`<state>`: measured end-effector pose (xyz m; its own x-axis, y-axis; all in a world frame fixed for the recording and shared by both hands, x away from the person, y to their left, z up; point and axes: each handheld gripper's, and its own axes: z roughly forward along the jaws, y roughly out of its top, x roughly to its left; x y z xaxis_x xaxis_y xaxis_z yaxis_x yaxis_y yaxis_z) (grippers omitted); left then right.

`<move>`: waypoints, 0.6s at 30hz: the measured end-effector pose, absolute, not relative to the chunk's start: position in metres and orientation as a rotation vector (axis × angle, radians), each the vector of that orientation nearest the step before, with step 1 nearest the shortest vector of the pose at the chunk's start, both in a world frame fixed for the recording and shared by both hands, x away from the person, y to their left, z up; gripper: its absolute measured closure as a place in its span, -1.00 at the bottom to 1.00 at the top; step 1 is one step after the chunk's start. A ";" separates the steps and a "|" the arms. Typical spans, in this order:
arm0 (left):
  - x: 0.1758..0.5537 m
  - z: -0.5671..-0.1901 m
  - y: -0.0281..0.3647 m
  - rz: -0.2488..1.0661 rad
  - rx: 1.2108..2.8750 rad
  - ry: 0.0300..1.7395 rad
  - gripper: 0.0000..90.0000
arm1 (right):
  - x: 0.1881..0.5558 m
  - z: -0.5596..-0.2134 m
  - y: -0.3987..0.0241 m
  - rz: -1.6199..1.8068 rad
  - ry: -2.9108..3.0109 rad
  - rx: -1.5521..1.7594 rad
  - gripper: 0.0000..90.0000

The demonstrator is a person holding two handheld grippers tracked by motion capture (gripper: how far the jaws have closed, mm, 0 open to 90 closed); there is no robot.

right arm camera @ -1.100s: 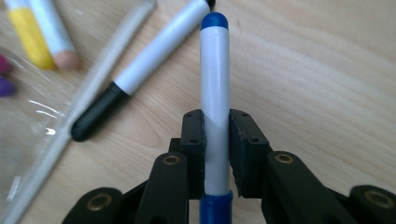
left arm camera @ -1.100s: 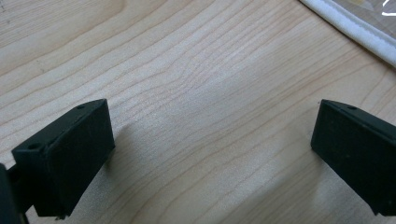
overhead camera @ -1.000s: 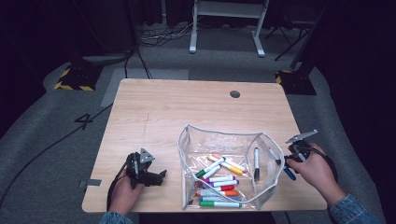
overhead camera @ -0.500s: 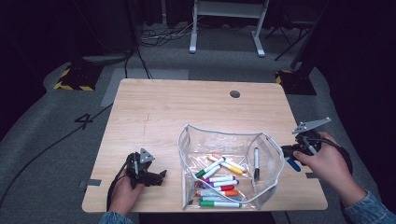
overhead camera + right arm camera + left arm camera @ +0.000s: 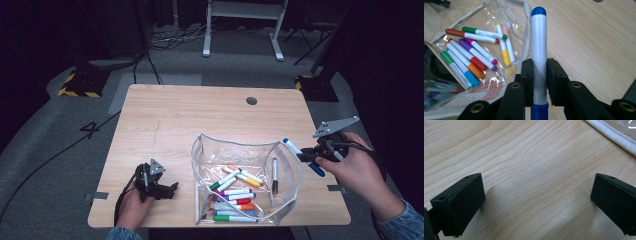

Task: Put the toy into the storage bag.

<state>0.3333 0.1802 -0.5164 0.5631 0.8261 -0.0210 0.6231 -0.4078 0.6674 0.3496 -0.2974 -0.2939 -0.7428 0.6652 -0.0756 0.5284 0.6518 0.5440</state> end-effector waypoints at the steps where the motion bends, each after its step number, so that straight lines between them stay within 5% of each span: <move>1: 0.333 -0.516 0.180 0.415 2.164 1.156 -1.00 | 0.349 -0.290 -0.298 0.751 2.599 0.960 0.71; 18: 0.333 -0.516 0.180 0.416 2.165 1.156 -1.00 | 0.326 -0.261 -0.245 0.874 2.746 0.698 0.71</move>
